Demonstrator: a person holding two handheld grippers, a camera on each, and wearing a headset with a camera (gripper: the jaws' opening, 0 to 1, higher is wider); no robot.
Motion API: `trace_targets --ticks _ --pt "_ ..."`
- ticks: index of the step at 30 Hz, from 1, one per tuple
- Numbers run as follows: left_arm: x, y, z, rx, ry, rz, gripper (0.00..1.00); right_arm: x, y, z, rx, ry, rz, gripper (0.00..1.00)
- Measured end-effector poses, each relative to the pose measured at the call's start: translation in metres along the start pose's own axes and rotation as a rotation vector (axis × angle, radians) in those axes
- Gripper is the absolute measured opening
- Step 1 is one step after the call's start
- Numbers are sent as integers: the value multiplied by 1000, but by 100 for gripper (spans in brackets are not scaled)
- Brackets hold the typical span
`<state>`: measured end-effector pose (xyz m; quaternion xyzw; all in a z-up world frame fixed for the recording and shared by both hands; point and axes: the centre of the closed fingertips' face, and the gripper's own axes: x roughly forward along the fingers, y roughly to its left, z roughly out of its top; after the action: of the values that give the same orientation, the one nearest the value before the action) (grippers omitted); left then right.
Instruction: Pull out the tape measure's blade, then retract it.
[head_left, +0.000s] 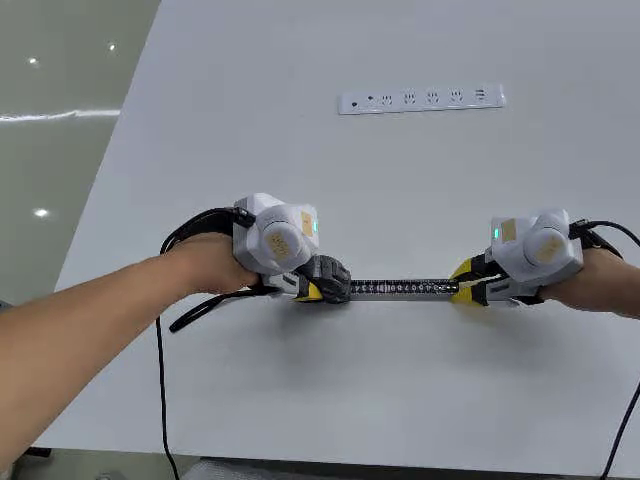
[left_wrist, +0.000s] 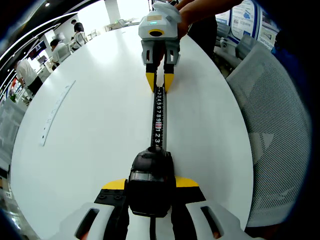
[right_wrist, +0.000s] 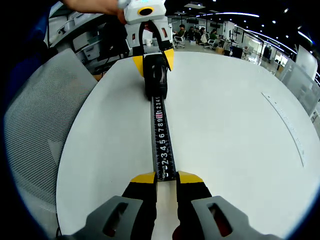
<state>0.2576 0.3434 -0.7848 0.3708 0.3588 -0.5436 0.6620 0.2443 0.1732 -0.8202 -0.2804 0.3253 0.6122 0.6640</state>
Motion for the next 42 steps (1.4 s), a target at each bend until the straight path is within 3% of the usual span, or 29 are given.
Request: trace_targets --ticks 42 --pt "0 0 -1 0 8 -5 28 -36 -11 -43 42 38 -19 10"
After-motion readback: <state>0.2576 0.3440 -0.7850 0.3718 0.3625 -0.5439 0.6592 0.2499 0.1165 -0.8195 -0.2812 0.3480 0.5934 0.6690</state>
